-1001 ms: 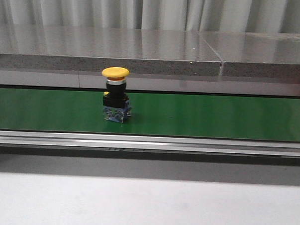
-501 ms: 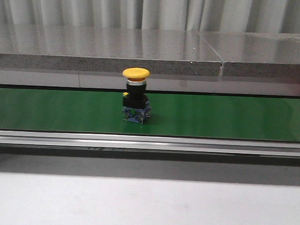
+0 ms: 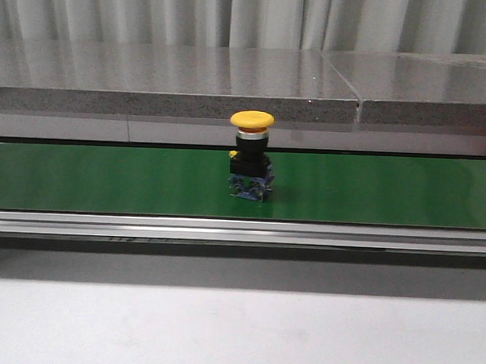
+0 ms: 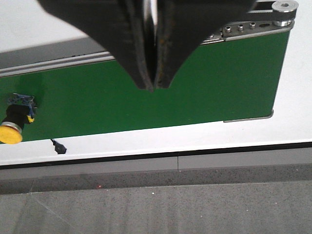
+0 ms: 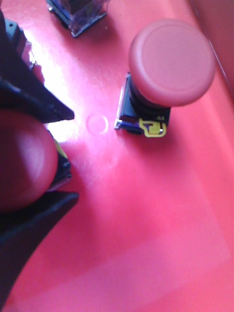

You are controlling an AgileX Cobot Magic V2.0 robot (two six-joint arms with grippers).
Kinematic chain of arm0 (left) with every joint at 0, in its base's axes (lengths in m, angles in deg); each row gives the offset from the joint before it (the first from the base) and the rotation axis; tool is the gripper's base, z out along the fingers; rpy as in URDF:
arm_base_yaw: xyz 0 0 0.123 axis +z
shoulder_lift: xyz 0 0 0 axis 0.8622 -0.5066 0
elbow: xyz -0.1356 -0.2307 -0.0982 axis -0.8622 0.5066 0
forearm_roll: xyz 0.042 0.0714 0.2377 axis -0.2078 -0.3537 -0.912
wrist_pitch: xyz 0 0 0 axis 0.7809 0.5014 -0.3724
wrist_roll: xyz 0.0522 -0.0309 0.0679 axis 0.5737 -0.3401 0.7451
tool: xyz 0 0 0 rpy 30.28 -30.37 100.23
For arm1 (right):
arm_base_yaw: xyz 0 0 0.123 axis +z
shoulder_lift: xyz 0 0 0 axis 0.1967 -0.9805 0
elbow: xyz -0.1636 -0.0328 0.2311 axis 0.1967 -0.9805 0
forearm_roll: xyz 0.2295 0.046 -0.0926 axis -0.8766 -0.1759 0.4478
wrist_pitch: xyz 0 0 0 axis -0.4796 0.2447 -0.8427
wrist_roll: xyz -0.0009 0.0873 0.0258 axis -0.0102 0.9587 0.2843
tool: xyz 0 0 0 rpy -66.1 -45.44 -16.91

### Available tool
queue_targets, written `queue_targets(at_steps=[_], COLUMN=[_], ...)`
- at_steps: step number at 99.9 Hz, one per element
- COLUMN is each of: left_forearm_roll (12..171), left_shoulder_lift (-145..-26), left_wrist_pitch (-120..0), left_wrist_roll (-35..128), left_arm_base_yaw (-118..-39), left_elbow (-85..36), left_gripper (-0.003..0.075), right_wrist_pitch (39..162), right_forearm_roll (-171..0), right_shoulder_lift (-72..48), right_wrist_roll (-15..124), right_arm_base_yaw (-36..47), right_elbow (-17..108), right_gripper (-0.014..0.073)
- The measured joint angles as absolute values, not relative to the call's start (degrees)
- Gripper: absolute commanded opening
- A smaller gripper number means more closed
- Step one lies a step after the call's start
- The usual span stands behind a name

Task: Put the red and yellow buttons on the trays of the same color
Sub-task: 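Move the right gripper back over the belt and grasp the yellow button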

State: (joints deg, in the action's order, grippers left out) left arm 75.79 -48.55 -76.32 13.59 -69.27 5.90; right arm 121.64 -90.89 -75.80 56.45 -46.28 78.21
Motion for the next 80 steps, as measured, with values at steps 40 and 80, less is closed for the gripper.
queue_targets(at_steps=[40,80], left_forearm_roll=[75.8,75.8], left_shoulder_lift=[-48.5,-48.5], left_wrist_pitch=[-76.3,-76.3], left_wrist_roll=[13.6,13.7], left_arm_base_yaw=[-69.3,-69.3], left_elbow=[5.9,5.9], left_gripper=[-0.0019,-0.0019], right_wrist_pitch=[126.0,130.3], right_forearm_roll=[-91.0,-93.3], right_shoulder_lift=[-74.3,-60.9], right_wrist_roll=[56.5,56.5], right_arm_base_yaw=[-46.3,-46.1], right_elbow=[84.0,85.4], right_gripper=[0.058,0.0575])
